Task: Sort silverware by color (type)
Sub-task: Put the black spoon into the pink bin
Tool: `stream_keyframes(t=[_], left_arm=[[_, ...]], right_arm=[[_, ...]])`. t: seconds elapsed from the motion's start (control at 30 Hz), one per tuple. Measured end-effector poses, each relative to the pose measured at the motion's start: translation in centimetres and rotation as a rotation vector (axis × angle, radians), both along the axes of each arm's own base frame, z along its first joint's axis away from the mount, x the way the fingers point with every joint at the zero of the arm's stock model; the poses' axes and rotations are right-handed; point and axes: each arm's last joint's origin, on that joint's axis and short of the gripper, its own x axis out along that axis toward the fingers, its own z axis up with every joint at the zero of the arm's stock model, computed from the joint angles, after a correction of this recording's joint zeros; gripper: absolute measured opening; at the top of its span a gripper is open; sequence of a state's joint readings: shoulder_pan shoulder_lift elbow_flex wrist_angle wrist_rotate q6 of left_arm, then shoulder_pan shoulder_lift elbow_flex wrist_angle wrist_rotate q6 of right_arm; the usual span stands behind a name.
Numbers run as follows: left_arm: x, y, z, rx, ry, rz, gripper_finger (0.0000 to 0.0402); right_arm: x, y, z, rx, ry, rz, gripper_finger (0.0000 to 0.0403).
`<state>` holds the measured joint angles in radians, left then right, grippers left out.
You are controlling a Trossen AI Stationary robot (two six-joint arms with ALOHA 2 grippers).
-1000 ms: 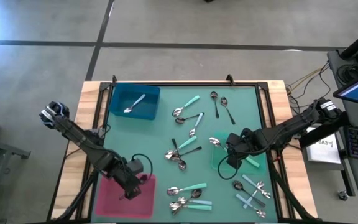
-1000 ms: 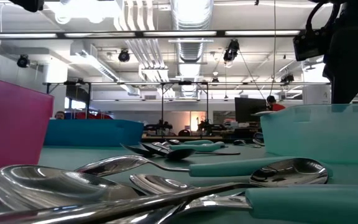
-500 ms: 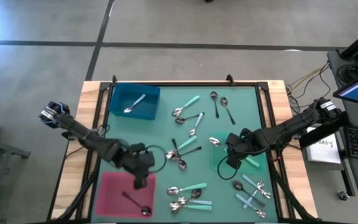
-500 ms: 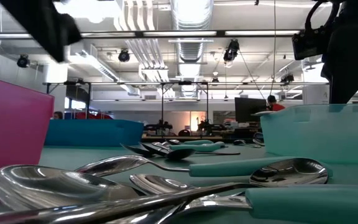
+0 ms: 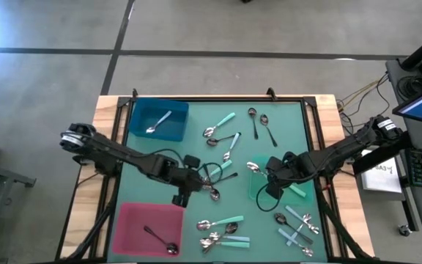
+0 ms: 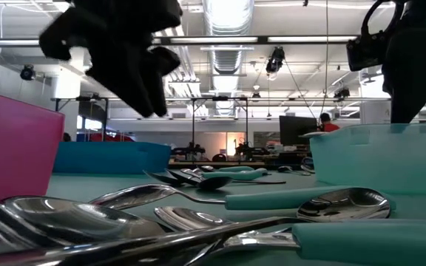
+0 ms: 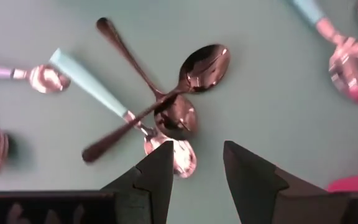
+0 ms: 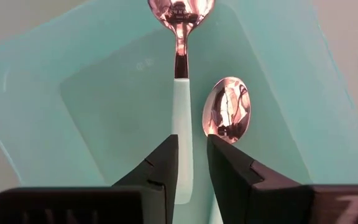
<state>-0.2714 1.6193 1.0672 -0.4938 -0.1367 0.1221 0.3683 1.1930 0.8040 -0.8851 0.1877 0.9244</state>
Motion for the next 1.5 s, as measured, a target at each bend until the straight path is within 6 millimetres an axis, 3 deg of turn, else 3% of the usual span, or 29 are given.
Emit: stream_keyframes(t=[0.3,0.8,1.23,1.5], left_arm=[[2.9,0.7,-4.6,0.134,0.018,-0.181,0.0125],[5.8,2.6,-6.4,0.161,0.05,-0.192,0.0092],[5.9,4.4,-7.3,0.118,0.096,-0.166,0.0079],[5.8,4.4,-7.3,0.038,0.104,-0.189,0.0012]], right_arm=[[0.1,-0.1,0.0,-0.045,-0.021,-0.011,0.0086],[0.1,-0.2,0.1,-0.066,-0.031,-0.017,0.0084],[0.1,-0.2,0.1,-0.07,-0.03,-0.008,0.0075],[0.1,-0.2,0.1,-0.071,-0.03,-0.006,0.0084]])
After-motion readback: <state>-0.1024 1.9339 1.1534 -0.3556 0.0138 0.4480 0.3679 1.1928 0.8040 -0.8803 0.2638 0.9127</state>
